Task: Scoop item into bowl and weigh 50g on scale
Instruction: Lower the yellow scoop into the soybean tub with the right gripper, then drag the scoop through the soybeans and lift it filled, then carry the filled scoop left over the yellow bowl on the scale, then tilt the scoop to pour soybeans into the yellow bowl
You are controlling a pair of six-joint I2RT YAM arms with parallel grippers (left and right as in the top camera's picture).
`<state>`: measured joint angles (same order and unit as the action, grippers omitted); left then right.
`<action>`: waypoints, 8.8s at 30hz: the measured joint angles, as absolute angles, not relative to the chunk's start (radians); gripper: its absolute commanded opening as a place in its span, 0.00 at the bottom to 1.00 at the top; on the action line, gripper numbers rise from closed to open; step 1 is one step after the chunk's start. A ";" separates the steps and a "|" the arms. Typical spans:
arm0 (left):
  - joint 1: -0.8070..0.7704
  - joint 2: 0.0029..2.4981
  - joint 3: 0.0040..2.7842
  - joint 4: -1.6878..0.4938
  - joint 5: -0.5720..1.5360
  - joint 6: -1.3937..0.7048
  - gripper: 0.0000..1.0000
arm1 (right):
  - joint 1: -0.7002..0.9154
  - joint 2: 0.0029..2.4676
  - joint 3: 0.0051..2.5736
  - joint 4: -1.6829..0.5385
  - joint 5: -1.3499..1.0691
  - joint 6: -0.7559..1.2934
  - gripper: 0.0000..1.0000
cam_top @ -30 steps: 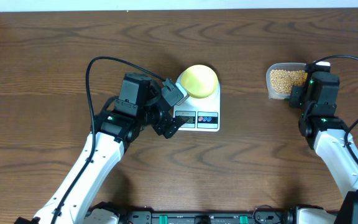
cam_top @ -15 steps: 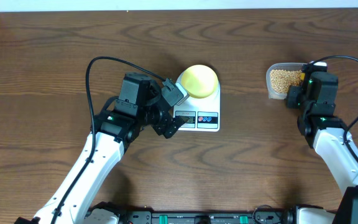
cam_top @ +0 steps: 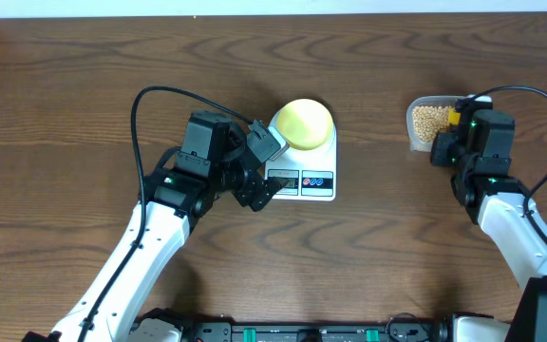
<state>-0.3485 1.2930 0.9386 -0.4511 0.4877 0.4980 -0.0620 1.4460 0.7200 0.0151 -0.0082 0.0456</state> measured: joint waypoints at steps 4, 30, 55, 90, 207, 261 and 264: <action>-0.348 1.293 0.939 -0.451 0.488 0.498 0.88 | -0.075 1.447 0.720 0.013 -0.060 0.051 0.01; -0.348 1.293 0.939 -0.451 0.488 0.498 0.89 | -0.232 1.459 0.721 -0.004 -0.369 0.131 0.01; -0.348 1.293 0.939 -0.451 0.488 0.498 0.88 | -0.310 1.543 0.726 -0.004 -0.575 0.188 0.01; -0.348 1.293 0.939 -0.451 0.488 0.498 0.88 | -0.524 1.545 0.726 0.054 -0.916 0.341 0.01; -0.348 1.293 0.939 -0.451 0.488 0.498 0.89 | -0.332 1.547 0.726 0.413 -1.105 0.896 0.01; -0.348 1.293 0.939 -0.452 0.488 0.498 0.88 | 0.189 1.547 0.726 0.472 -0.716 0.786 0.01; -0.348 1.293 0.939 -0.451 0.488 0.498 0.89 | 0.189 1.547 0.726 0.450 -0.700 0.729 0.01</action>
